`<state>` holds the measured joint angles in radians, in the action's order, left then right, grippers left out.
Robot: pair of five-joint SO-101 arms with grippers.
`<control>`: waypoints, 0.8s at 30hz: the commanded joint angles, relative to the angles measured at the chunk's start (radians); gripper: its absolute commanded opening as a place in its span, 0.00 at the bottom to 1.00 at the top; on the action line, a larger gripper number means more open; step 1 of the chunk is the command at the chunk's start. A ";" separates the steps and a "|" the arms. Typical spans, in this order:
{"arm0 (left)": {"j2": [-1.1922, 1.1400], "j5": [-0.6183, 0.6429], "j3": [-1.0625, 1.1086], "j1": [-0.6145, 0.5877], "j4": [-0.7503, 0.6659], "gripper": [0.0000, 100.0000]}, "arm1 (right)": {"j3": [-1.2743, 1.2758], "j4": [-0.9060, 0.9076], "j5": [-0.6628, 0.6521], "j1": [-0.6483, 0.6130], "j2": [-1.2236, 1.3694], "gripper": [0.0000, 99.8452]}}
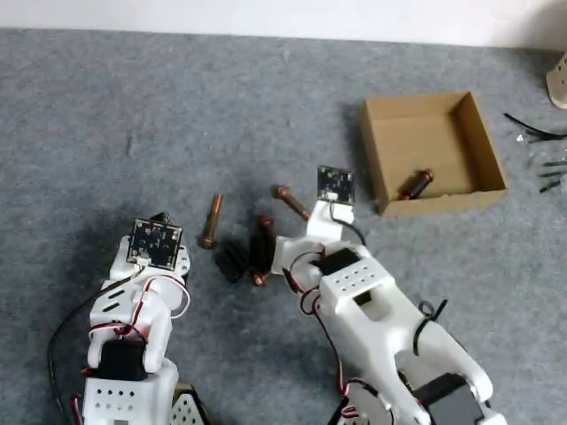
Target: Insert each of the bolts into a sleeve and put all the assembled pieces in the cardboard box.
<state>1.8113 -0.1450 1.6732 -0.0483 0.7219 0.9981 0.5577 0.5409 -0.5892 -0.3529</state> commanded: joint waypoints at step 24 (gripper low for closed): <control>0.013 -0.003 0.022 -0.007 -0.048 0.01 | -0.139 0.113 -0.078 0.001 0.196 0.00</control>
<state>1.8113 -0.1450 1.6732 -0.0483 0.7142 0.8753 0.6375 0.4948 -0.5877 -0.1519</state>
